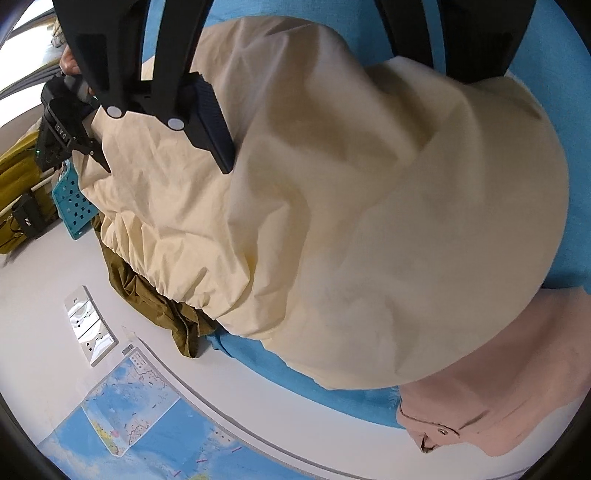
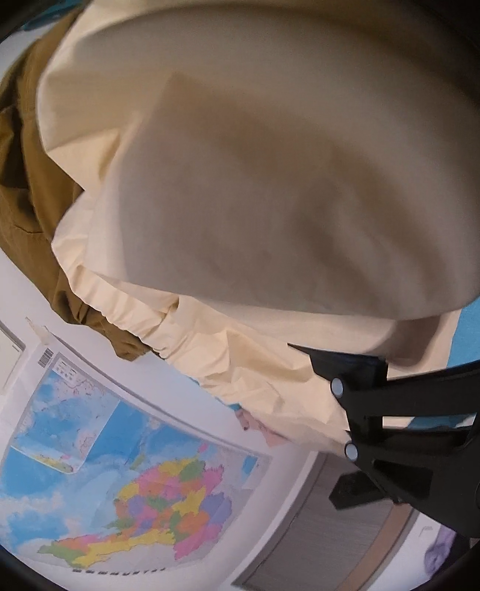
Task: Fold large clothes
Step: 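Grasp the cream bundle with both tools and lift it off the bed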
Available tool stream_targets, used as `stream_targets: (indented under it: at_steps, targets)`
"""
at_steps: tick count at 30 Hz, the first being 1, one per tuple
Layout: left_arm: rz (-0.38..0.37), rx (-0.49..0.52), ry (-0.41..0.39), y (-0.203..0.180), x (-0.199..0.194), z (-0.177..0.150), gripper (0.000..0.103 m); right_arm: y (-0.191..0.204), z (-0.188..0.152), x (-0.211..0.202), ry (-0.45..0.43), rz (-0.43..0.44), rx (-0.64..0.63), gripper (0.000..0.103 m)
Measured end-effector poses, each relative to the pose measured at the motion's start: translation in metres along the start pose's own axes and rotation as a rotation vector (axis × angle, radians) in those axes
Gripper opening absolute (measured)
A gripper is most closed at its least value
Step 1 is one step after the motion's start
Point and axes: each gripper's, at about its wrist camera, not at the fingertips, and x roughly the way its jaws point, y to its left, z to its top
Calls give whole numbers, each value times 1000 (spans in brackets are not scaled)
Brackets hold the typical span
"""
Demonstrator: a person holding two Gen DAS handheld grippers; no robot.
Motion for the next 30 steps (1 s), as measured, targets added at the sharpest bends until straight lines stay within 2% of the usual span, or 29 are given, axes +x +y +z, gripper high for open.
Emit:
stream_targets:
  at_steps: [2,3,4,6,7,8,9,11,12,14,17,20,26,30]
  targets:
    - [-50,5,11,0,3,1,86,3,3,1,9,16,-4,64]
    - [-68,15,12,-2,5,2,88,7,4,3,13,3,-14,65]
    - [-56,23,10,-6,7,2,90,9,4,5,14,-12,-24,67]
    - [-17,56,7,-14,11,2,90,15,4,10,24,-52,-51,63]
    - [-3,68,3,-16,12,2,88,15,3,11,28,-67,-52,55]
    - [10,67,0,-16,11,3,80,15,4,12,31,-63,-51,46]
    - [16,61,0,-15,11,3,75,13,3,11,32,-53,-52,42]
    - [17,44,7,-11,10,4,58,13,2,8,29,-34,-48,31]
    - [14,35,11,-8,7,5,54,16,2,6,26,-28,-59,29]
    - [23,45,8,-9,2,7,36,24,1,2,16,-24,-79,23]
    - [26,77,-10,-14,-8,11,24,45,1,-8,-7,-14,-138,19]
    - [5,95,-35,-19,-23,18,20,74,3,-23,-34,1,-208,17]
    - [-57,188,-115,-40,-71,39,18,137,14,-50,-96,58,-343,15]
    - [-84,215,-194,-44,-106,66,18,182,22,-52,-124,104,-429,15]
